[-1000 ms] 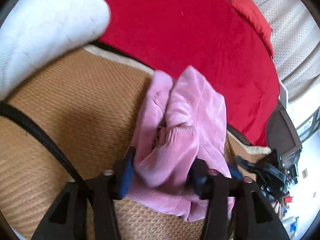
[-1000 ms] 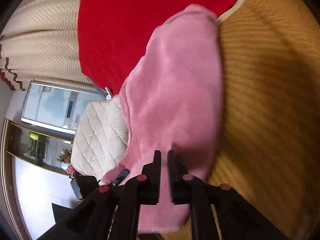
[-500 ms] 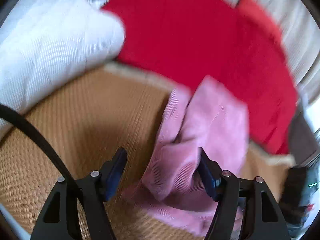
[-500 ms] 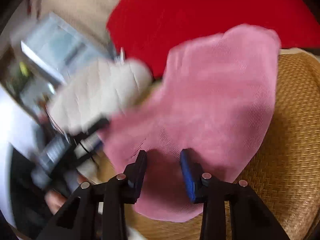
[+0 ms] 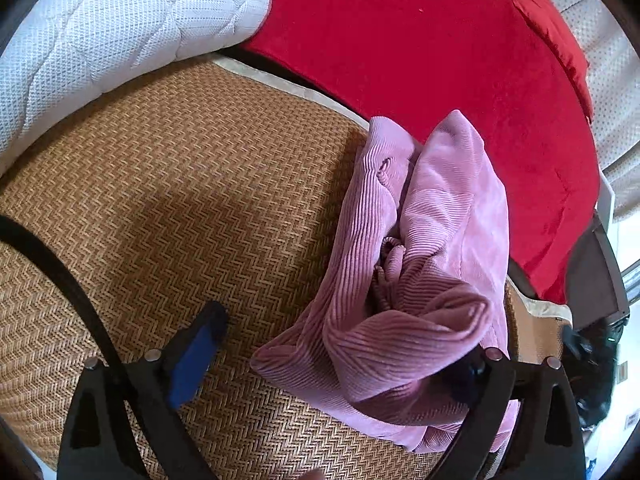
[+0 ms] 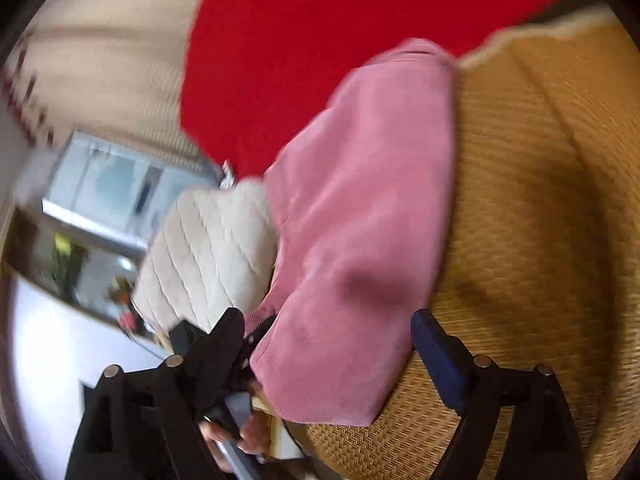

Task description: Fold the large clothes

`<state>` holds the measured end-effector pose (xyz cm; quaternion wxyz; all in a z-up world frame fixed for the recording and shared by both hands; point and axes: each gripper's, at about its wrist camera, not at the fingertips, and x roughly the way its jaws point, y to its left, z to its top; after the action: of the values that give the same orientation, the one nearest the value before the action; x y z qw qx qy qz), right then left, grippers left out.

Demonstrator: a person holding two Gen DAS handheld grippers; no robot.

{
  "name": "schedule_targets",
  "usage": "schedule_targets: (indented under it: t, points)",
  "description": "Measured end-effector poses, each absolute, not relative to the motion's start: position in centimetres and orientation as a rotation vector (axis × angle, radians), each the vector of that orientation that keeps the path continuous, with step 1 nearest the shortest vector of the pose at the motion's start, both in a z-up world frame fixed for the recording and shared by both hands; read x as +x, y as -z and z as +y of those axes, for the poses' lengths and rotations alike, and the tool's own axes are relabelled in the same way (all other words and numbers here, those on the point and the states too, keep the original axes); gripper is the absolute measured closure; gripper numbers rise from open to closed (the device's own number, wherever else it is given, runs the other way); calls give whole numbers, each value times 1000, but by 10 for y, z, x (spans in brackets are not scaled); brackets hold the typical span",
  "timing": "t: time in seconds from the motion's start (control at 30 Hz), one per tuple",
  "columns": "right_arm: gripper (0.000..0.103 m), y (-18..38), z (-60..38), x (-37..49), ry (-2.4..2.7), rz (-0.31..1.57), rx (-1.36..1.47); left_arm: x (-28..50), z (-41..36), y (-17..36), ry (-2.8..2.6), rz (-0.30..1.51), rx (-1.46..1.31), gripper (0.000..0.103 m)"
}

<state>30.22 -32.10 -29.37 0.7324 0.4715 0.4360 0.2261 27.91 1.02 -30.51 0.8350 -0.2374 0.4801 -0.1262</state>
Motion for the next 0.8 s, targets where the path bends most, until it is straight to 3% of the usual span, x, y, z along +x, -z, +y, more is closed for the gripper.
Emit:
schedule_targets:
  t: [0.13,0.4,0.43,0.57,0.67,0.8]
  points:
    - [15,310,-319,310,-556,944,1098,288,1,314,265,1024,-479,4]
    - [14,306,-272,324,-539,967,921,286,-5,309,265,1049,-483,4]
    - [17,303,-265,324,-519,965,866,286,-5,311,262,1054,-495,4]
    - [48,283,-246,316,-440,913,630,286,-3,312,261,1058,-505,4]
    - [57,271,-243,310,-423,876,569,280,6,311,260,1023,-579,5]
    - [61,256,-241,306,-386,807,435,272,12,306,265,999,-626,6]
